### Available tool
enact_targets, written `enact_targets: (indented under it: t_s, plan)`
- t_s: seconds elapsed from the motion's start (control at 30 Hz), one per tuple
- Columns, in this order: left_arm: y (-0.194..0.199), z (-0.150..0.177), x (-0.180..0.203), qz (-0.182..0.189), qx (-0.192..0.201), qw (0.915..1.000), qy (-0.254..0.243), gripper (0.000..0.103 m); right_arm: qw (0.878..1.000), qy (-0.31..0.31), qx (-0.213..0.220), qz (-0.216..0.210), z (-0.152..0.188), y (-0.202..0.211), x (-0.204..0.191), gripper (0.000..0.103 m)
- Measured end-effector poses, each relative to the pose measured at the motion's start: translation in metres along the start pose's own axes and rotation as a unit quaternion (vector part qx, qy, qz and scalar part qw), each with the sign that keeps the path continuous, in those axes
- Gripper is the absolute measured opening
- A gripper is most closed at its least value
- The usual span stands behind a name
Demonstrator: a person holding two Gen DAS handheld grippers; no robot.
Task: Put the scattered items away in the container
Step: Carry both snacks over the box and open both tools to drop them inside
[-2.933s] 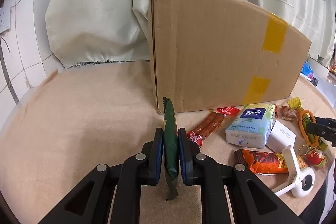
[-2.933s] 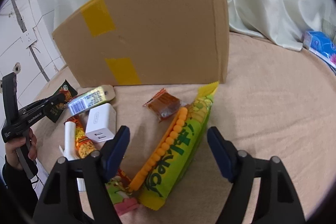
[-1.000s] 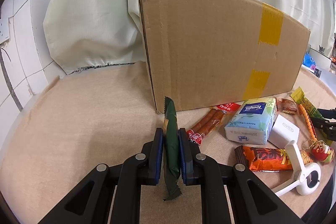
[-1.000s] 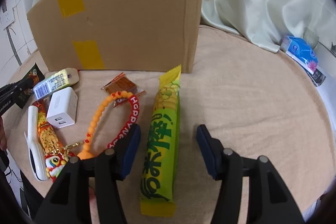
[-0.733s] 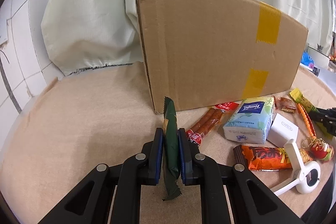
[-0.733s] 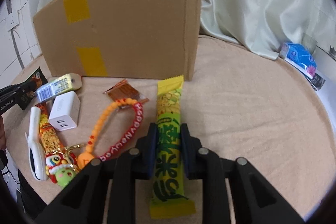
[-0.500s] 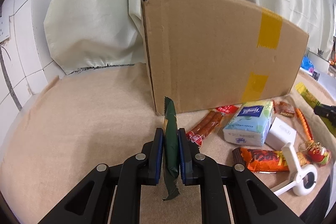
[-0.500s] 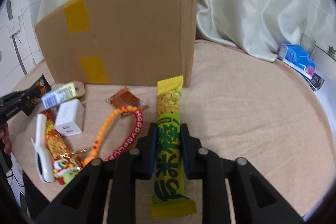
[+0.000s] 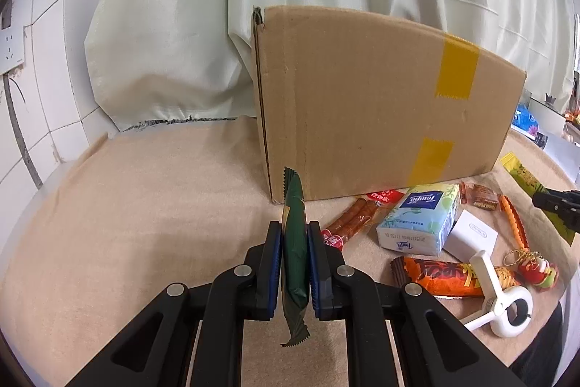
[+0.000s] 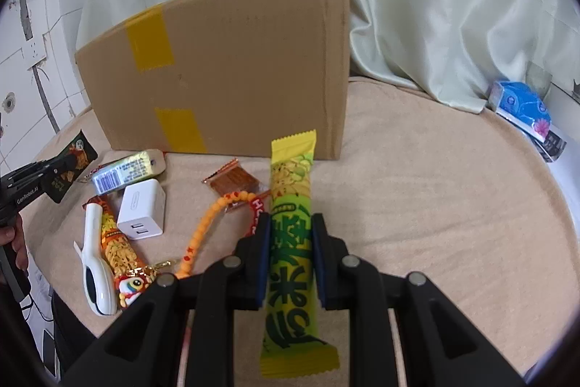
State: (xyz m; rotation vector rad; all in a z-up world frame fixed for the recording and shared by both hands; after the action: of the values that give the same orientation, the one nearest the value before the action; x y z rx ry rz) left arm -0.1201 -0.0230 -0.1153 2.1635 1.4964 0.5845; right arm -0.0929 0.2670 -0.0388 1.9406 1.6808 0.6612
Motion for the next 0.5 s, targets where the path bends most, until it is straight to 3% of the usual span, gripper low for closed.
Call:
enact_targets:
  t_s: [0.5]
  plan:
    - [-0.0027,0.0059,0.0042,0.007,-0.007,0.9999,-0.005,0.014,1.000,0.004,-0.004,-0.004,0.0024,0.0005,-0.0041,0.024]
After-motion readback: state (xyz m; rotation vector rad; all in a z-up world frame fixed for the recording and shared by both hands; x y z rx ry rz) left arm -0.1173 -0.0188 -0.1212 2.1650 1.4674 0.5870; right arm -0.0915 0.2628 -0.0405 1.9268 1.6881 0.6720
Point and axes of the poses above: each gripper's, at about its wrist camera, not at the fingertips, and y roughly against the way its jaws point, x to its right, z to its underside, the point moved 8 cm from there along -y, roughly the way its jaws point, and after that the axes turned 9 degrees about z, right-handed, at the moved point
